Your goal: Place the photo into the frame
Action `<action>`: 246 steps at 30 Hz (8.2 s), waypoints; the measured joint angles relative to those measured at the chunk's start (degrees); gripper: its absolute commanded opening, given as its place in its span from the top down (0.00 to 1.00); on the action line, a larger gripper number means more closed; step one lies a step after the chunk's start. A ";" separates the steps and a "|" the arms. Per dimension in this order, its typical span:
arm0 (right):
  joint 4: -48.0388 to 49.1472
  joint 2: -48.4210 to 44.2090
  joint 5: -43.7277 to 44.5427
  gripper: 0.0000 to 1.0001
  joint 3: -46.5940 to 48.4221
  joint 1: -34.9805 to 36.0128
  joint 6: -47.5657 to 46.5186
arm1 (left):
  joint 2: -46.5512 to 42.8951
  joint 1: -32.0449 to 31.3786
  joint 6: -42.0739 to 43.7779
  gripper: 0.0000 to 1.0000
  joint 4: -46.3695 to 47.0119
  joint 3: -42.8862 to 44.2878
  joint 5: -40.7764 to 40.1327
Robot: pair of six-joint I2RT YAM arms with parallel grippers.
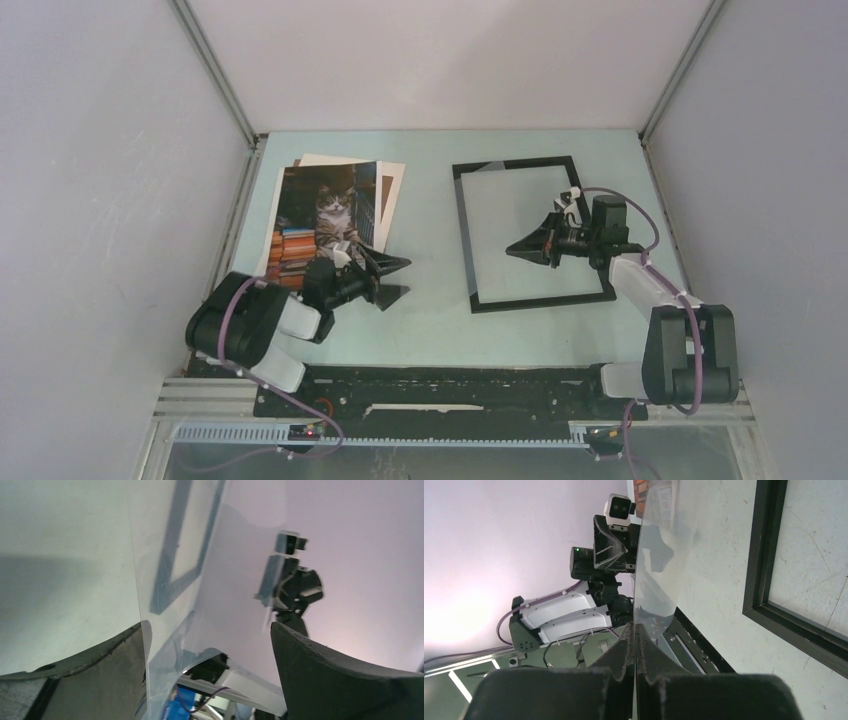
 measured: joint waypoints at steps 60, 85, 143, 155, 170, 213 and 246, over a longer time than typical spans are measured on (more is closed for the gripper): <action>-31.17 13.99 55.58 0.23 21.62 -10.08 -27.36 | 5.99 -1.03 27.54 1.00 -15.69 14.78 -12.15; -27.50 12.00 48.35 0.63 6.38 -10.93 -22.56 | -6.05 -1.16 32.92 1.00 -20.96 14.69 -11.69; -16.87 12.48 29.35 0.33 7.15 -13.88 -18.56 | 9.97 -7.10 33.86 1.00 -18.64 35.06 -10.47; -11.30 10.58 18.53 0.35 -1.84 -9.22 -14.56 | 9.97 -2.67 29.05 1.00 -18.12 31.43 -11.26; -3.85 16.46 14.64 0.35 -5.33 -4.15 -11.91 | 12.17 -2.01 23.67 1.00 -12.02 28.13 -10.14; 15.72 10.49 11.34 0.34 -18.12 -4.94 -3.08 | 16.11 -0.57 11.67 1.00 2.95 13.11 -13.16; 48.13 22.91 9.05 1.00 -16.26 -3.13 15.65 | 13.90 -0.81 14.51 0.55 0.37 10.82 -10.54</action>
